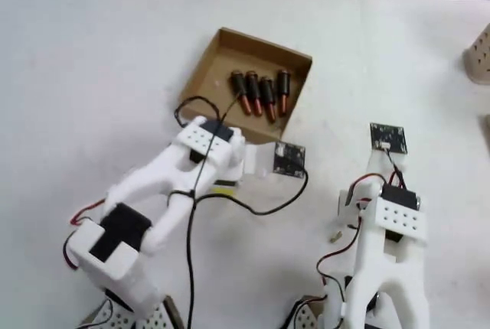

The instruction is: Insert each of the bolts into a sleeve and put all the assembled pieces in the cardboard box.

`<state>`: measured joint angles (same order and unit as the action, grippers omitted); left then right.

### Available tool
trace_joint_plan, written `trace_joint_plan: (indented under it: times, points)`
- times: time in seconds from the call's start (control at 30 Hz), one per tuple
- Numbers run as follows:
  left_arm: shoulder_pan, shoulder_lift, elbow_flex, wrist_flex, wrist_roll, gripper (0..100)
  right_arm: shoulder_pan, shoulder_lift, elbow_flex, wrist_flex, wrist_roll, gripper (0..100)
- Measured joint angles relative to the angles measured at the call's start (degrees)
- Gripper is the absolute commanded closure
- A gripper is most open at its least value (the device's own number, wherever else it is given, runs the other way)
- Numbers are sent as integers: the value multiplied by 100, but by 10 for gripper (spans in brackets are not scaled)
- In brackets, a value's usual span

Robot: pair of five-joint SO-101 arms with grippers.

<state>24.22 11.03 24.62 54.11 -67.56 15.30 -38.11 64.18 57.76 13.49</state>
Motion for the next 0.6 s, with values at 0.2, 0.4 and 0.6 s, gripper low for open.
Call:
trace_joint_plan:
  times: [0.2,0.4,0.6]
  points:
    - [-229,-730,0,431,-220,759,0,0,0,0,0,982]
    - [-308,-1152,0,668,-712,760,0,0,0,0,0,982]
    - [-308,-642,-141,659,-853,796,0,0,0,0,0,982]
